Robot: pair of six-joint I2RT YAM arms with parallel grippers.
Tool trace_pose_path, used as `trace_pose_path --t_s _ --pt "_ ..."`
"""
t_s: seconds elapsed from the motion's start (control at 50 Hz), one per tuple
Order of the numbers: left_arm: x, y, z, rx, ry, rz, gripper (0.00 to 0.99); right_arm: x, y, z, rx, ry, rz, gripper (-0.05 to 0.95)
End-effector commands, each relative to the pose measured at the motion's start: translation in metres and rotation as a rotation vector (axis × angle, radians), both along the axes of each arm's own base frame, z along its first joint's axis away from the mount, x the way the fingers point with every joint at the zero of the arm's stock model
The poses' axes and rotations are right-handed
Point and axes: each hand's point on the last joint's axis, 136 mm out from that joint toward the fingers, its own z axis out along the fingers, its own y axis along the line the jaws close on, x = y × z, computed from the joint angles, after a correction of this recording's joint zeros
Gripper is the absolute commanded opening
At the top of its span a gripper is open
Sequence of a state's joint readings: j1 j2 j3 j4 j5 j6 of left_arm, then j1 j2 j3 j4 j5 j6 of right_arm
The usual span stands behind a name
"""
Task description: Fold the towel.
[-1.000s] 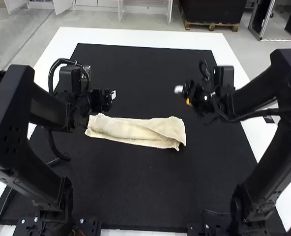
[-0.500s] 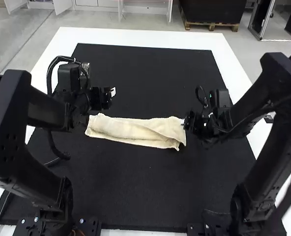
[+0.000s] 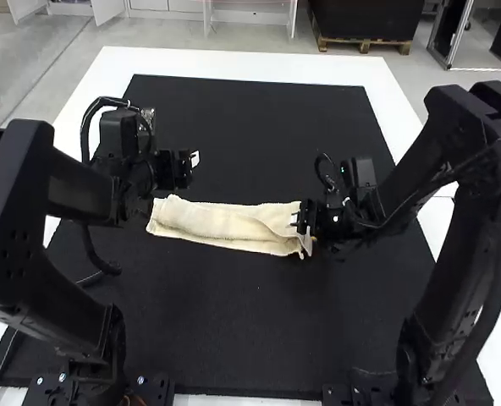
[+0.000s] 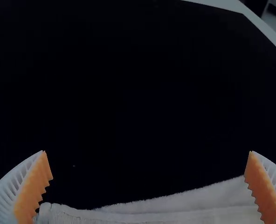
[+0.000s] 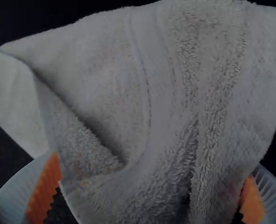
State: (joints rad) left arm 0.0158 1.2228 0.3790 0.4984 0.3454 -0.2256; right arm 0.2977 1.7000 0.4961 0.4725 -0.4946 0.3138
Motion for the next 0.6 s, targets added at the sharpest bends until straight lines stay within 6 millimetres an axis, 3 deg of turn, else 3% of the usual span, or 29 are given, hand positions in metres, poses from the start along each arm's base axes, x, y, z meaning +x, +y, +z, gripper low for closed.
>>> trace_pose_path --t_s 0.0,0.04,0.08,0.28,0.38,0.58 --pt "0.003 0.0 0.016 -0.009 -0.043 -0.009 0.972 -0.006 0.022 0.007 0.076 0.033 0.061 0.64" --pt "0.003 0.0 0.016 -0.009 -0.043 -0.009 0.972 -0.007 0.021 0.005 0.086 0.058 0.05 0.41" --pt "0.003 0.0 0.016 -0.009 -0.043 -0.009 0.972 -0.009 0.021 0.003 0.097 0.07 0.049 -0.02" --pt "0.002 -0.001 0.015 -0.011 -0.037 -0.014 0.972 -0.008 0.015 -0.008 0.063 0.067 0.035 -0.02" --pt "0.003 -0.001 0.015 -0.012 -0.04 -0.013 0.972 -0.003 0.014 -0.002 0.056 0.039 0.028 -0.02" --pt "0.003 0.0 0.015 -0.013 -0.039 -0.011 0.972 0.002 0.044 0.021 0.082 -0.017 0.102 -0.02"
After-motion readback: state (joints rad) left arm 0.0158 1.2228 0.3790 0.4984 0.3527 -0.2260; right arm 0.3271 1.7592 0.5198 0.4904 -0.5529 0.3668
